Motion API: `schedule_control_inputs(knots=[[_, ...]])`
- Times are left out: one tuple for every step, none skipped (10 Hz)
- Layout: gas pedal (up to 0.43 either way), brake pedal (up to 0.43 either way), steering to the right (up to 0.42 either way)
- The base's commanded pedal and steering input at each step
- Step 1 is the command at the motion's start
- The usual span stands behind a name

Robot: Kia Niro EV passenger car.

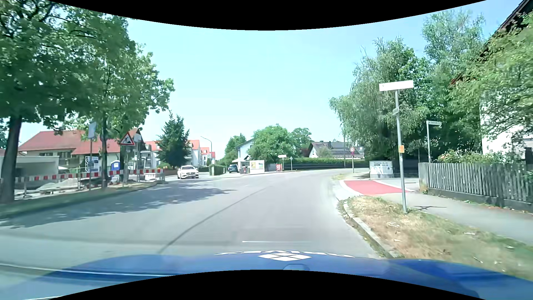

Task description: Follow the waypoints while adhering to traffic rules and regulations

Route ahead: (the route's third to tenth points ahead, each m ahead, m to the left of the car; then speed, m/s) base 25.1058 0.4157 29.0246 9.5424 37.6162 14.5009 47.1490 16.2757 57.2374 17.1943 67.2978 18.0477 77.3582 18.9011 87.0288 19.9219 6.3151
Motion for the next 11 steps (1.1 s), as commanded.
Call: schedule_control_inputs(knots=[[0.0,0.104,0.038],[0.0,0.11,0.041],[0.0,0.128,0.041],[0.0,0.146,0.043],[0.0,0.14,0.047],[0.0,0.152,0.052],[0.0,0.152,0.058],[0.0,0.152,0.058],[0.0,0.152,0.058],[0.0,0.159,0.058],[0.0,0.159,0.058]])
